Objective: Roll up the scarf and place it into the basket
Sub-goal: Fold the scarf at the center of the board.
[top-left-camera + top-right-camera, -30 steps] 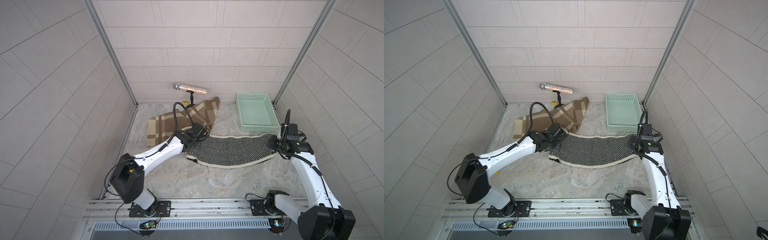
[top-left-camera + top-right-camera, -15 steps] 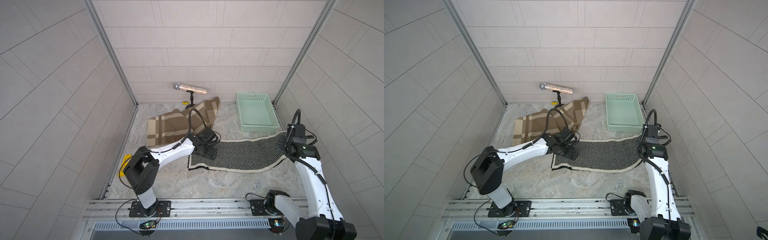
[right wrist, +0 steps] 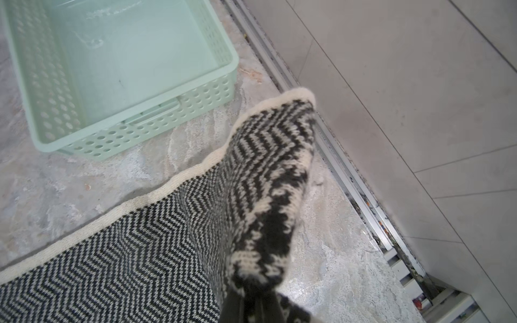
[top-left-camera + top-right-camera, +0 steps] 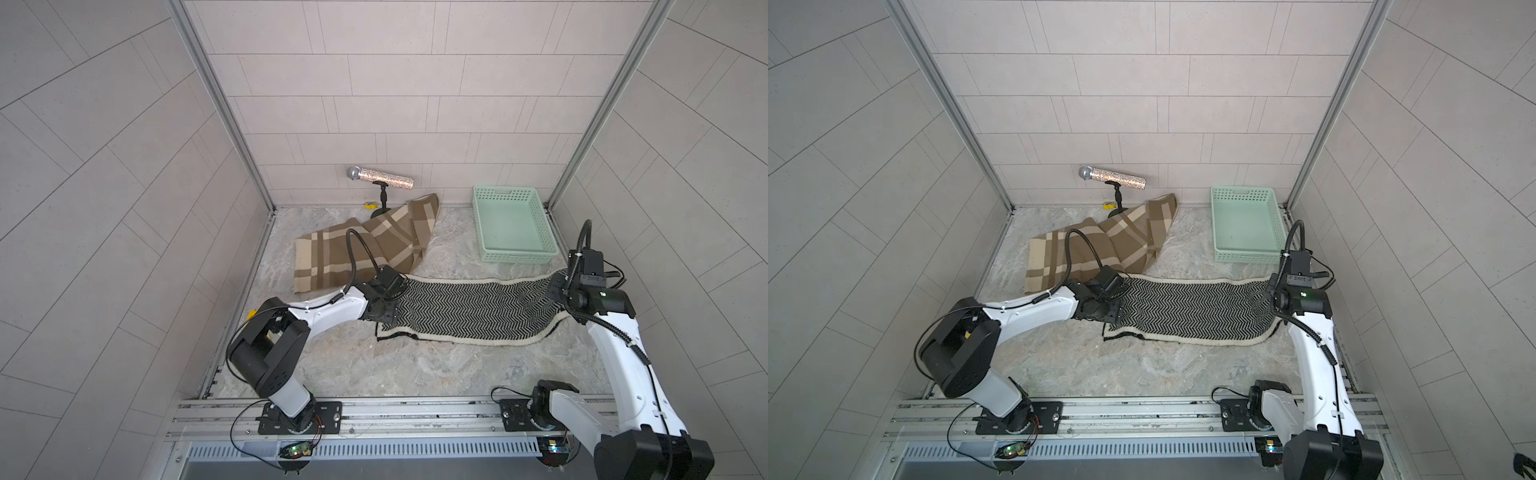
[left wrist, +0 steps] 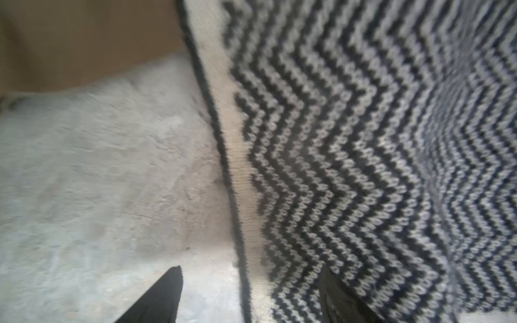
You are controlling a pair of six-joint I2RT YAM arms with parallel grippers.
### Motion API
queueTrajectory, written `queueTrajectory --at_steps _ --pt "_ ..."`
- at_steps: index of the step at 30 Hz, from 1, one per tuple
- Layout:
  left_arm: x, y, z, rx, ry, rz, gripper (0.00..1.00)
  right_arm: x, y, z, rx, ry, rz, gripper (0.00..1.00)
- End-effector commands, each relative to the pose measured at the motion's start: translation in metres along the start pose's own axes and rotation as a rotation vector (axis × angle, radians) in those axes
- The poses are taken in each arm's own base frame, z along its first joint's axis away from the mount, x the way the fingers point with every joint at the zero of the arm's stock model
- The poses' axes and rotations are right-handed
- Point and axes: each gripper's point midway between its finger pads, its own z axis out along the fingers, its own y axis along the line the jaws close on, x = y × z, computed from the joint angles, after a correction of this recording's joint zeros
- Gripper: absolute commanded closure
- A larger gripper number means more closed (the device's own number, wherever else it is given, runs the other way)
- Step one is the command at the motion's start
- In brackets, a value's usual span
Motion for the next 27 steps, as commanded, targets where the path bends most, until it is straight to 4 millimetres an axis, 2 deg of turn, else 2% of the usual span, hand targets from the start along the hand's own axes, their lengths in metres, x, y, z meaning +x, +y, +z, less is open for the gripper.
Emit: queueTrajectory --at_steps 1,5,6,9,12,13,16,17,21,25,27 --pt "0.018 0.001 0.015 -0.025 0.096 0.017 0.20 -0.008 0.022 -0.021 -0.029 -0.028 -0.124 1.00" --pt "0.033 0.026 0.017 -0.139 0.127 0.028 0.44 -0.008 0.057 -0.043 -0.067 -0.062 -0.262 1.00" --pt "0.036 0.034 0.015 -0.170 0.126 0.024 0.45 -0.006 0.068 -0.048 -0.080 -0.065 -0.297 1.00" --pt "0.040 0.046 0.011 -0.179 0.112 -0.016 0.46 0.007 0.105 -0.058 -0.128 -0.055 -0.413 1.00" --pt "0.032 0.037 0.000 -0.076 0.058 -0.081 0.44 0.025 0.143 -0.064 -0.186 -0.035 -0.489 1.00" --pt "0.028 0.034 -0.006 -0.044 0.029 -0.105 0.39 0.030 0.154 -0.066 -0.206 -0.030 -0.504 1.00" --pt "0.012 0.029 -0.030 0.028 -0.063 -0.186 0.13 0.044 0.191 -0.077 -0.283 -0.035 -0.543 1.00" --pt "0.009 0.032 -0.037 0.035 -0.088 -0.212 0.10 0.048 0.202 -0.081 -0.312 -0.034 -0.549 1.00" --pt "0.001 0.055 -0.051 0.048 -0.164 -0.330 0.10 0.057 0.234 -0.091 -0.404 -0.026 -0.559 1.00" --pt "-0.001 0.078 -0.051 0.095 -0.199 -0.452 0.22 0.073 0.265 -0.096 -0.526 0.025 -0.542 1.00" --pt "-0.003 0.083 -0.051 0.134 -0.213 -0.489 0.30 0.080 0.280 -0.099 -0.568 0.038 -0.531 1.00"
